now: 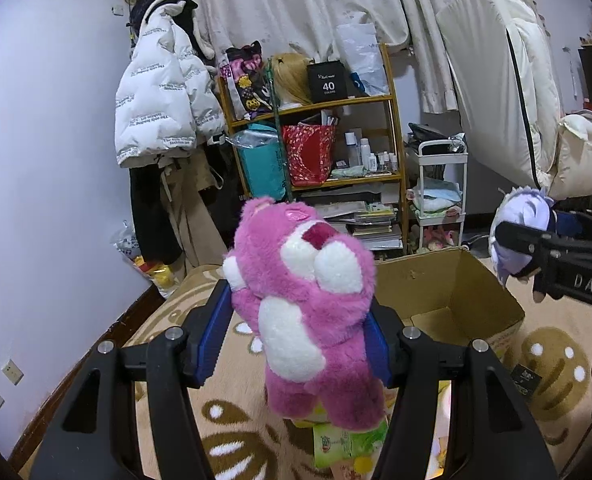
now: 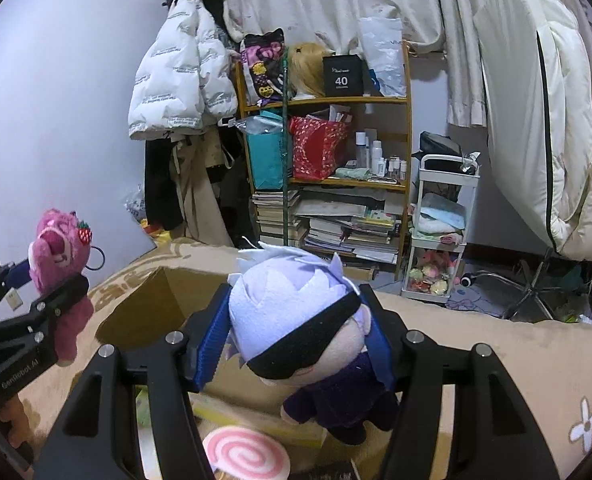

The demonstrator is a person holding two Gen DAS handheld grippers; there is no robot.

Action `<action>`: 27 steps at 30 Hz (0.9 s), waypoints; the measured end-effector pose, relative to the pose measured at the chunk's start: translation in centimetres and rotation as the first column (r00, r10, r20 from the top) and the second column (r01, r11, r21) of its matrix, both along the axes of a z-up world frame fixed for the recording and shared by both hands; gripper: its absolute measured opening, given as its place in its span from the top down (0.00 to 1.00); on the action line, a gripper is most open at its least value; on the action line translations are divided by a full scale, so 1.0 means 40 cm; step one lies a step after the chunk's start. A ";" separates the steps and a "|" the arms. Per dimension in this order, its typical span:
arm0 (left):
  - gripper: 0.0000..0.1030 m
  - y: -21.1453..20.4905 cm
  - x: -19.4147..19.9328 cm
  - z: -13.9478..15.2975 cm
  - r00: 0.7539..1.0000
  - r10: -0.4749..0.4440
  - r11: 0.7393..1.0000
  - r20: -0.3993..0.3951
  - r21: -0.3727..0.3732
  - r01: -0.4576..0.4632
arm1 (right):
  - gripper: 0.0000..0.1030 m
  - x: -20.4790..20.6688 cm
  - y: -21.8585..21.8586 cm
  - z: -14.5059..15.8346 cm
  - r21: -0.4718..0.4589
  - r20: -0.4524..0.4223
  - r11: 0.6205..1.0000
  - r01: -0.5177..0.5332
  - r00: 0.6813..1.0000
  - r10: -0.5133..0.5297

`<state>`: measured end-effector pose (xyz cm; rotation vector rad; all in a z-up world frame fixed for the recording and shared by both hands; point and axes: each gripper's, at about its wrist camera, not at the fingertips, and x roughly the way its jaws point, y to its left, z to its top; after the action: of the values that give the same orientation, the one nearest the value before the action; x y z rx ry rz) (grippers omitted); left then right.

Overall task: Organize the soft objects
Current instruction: 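Lift the pink bear with the left tool while the right tool lifts the doll toward the box, then open both tools to drop the bear and doll into the box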

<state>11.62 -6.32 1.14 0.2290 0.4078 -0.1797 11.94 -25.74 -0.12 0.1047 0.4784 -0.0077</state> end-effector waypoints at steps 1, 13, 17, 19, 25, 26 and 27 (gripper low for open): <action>0.43 0.000 0.008 -0.003 1.000 -0.004 1.000 -0.013 -0.007 0.004 | 0.37 0.007 -0.006 -0.001 0.008 0.002 1.000 -0.001 1.000 0.001; 0.42 0.000 0.077 -0.039 0.994 -0.045 0.996 -0.103 -0.078 0.038 | 0.37 0.056 -0.035 -0.020 0.112 0.018 0.993 -0.034 0.999 0.032; 0.41 -0.008 0.095 -0.051 0.990 -0.052 0.996 -0.128 -0.076 0.043 | 0.36 0.072 -0.022 -0.041 0.140 -0.005 0.988 -0.069 0.998 0.070; 0.39 -0.013 0.101 -0.057 0.988 -0.059 0.996 -0.139 -0.079 0.048 | 0.35 0.078 -0.012 -0.052 0.147 -0.020 0.986 -0.081 0.996 0.085; 0.37 -0.032 0.117 -0.075 0.983 -0.069 0.997 -0.169 -0.038 0.064 | 0.35 0.093 0.005 -0.087 0.150 -0.059 0.986 -0.076 0.995 0.085; 0.37 -0.034 0.118 -0.074 0.982 -0.073 0.997 -0.173 -0.042 0.067 | 0.35 0.093 0.003 -0.090 0.155 -0.061 0.985 -0.077 0.994 0.087; 0.37 -0.034 0.118 -0.074 0.981 -0.078 0.996 -0.175 -0.046 0.071 | 0.35 0.094 0.002 -0.092 0.160 -0.062 0.984 -0.080 0.994 0.091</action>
<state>16.33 -7.66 -1.81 0.1901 0.5721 -0.2831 15.68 -25.65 -3.79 0.2395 0.5525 0.1110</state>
